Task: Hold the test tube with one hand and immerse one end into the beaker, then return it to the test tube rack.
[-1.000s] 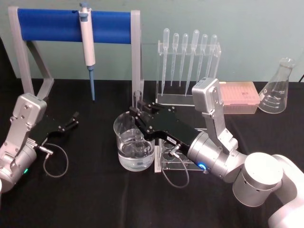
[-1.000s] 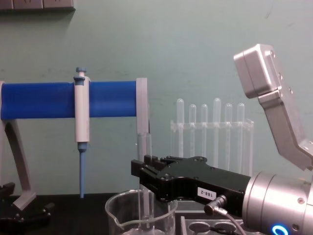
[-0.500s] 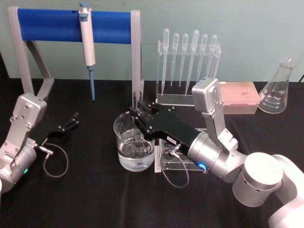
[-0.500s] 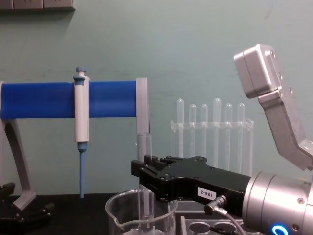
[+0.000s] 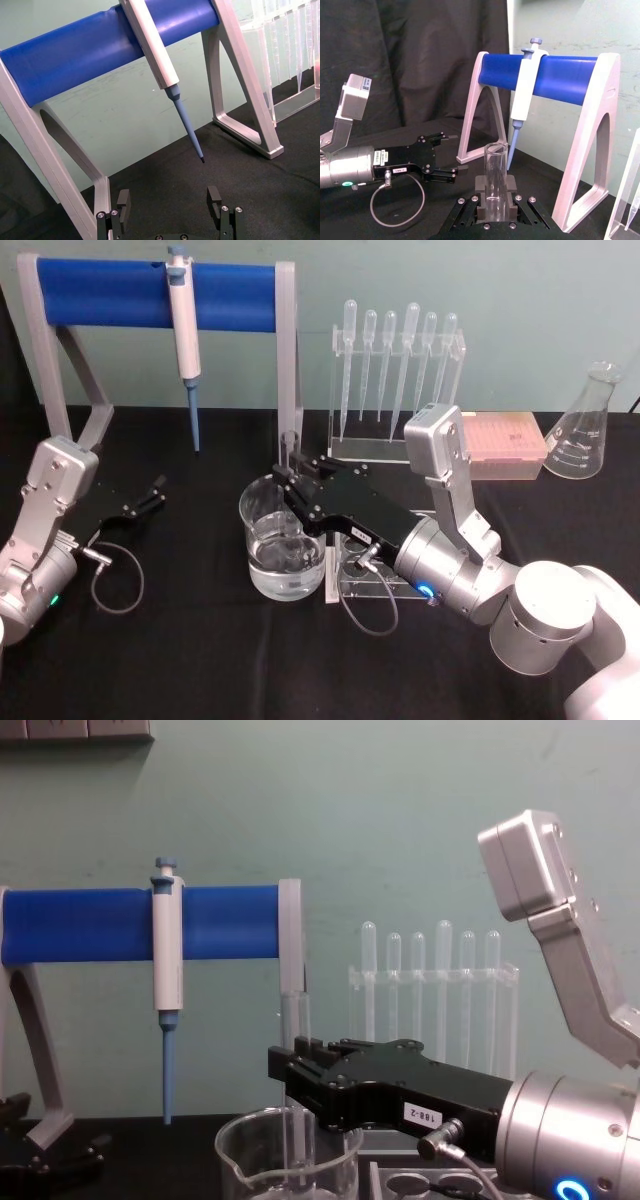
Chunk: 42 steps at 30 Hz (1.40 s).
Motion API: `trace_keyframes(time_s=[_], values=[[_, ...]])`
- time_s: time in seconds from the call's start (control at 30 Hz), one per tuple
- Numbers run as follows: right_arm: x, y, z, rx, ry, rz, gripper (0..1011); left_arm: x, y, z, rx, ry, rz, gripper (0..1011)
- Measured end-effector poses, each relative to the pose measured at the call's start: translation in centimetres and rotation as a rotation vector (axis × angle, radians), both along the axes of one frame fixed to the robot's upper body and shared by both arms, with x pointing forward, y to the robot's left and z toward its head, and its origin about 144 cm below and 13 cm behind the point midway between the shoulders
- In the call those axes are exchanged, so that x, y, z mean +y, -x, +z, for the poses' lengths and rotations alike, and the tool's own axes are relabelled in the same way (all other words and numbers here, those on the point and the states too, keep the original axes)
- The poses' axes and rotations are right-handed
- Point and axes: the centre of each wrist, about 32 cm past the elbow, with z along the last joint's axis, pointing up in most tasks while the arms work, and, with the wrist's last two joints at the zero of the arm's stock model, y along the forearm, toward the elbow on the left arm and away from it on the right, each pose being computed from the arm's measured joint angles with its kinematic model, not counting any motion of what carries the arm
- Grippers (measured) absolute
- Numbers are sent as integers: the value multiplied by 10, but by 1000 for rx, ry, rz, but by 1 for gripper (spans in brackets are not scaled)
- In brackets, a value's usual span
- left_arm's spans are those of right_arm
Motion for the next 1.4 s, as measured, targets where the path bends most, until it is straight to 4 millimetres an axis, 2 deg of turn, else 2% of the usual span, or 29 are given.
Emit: trace_keyframes(time_s=[1.4], values=[[0,0,0,0,0,0,226,0,0,0,0,0,0,1000]])
